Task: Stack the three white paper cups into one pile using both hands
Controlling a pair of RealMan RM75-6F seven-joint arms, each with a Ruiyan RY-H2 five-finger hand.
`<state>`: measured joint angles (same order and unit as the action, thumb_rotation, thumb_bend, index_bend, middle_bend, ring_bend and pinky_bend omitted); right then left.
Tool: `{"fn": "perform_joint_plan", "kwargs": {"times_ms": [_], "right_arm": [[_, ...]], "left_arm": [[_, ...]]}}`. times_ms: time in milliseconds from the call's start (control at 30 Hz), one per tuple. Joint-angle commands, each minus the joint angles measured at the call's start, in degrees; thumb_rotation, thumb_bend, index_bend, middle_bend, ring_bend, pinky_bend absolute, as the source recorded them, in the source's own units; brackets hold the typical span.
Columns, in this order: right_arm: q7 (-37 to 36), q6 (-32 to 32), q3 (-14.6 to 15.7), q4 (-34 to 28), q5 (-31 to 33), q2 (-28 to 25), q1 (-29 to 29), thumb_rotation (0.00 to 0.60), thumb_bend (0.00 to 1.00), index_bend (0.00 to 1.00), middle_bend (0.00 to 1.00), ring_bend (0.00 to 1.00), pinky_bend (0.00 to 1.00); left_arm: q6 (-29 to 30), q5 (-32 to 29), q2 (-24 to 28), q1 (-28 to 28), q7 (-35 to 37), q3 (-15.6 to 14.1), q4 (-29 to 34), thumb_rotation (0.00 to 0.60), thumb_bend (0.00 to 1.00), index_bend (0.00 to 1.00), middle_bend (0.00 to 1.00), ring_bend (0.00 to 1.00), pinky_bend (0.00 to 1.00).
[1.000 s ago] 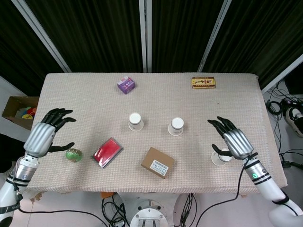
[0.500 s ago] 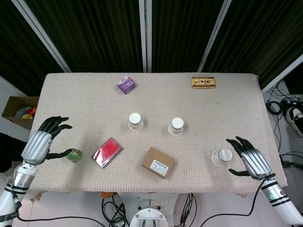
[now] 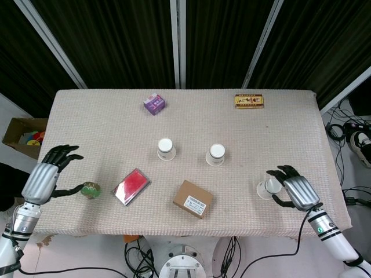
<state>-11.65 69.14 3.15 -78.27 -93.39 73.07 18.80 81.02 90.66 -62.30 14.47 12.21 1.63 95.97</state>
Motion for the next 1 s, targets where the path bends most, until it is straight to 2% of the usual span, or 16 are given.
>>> {"fn": "perform_joint_plan", "kwargs": {"times_ms": [33, 233, 367, 533, 700, 833, 1000], "right_arm": [[0.0, 0.8, -0.2, 0.5, -0.2, 0.5, -0.1, 0.600, 0.31, 0.34, 0.39, 0.18, 0.19], [-3.5, 5.1, -1.8, -2.0, -0.9, -2.0, -0.3, 0.600, 0.32, 0.39, 0.42, 0.20, 0.21], [-2.4, 5.5, -5.0, -6.8, -1.2, -5.7, 2.3, 0.600, 0.32, 0.40, 0.42, 0.20, 0.21], [0.5, -2.3, -10.5, -12.7, 2.4, -8.4, 9.5, 0.600, 0.32, 0.41, 0.41, 0.20, 0.21], [5.6, -10.9, -15.1, -14.2, 8.0, -7.1, 16.6, 0.600, 0.32, 0.41, 0.41, 0.20, 0.21], [9.1, -14.8, -17.0, -13.0, 12.0, -4.4, 20.3, 0.600, 0.32, 0.41, 0.41, 0.20, 0.22], [12.0, -17.6, -18.0, -10.9, 16.0, -0.5, 23.4, 0.600, 0.32, 0.41, 0.41, 0.20, 0.21]], "left_arm": [[0.0, -0.1, 0.0, -0.1, 0.1, 0.0, -0.1, 0.600, 0.15, 0.29, 0.15, 0.09, 0.11], [0.2, -0.3, 0.0, -0.6, 0.2, -0.1, -0.4, 0.600, 0.15, 0.29, 0.15, 0.09, 0.11], [1.0, 0.1, -0.3, -1.3, -1.9, -0.6, -0.7, 0.600, 0.15, 0.29, 0.15, 0.09, 0.11], [2.5, 0.5, -1.9, -2.7, -9.5, -1.3, -1.1, 0.600, 0.15, 0.29, 0.15, 0.09, 0.11], [3.6, 1.1, -3.6, -3.7, -12.9, -1.7, -1.4, 0.600, 0.15, 0.29, 0.15, 0.09, 0.11], [3.7, 1.2, -4.0, -4.0, -11.8, -2.0, -2.2, 0.600, 0.15, 0.29, 0.15, 0.09, 0.11], [3.8, 1.3, -4.2, -4.5, -10.5, -2.2, -3.1, 0.600, 0.15, 0.29, 0.15, 0.09, 0.11]]}}
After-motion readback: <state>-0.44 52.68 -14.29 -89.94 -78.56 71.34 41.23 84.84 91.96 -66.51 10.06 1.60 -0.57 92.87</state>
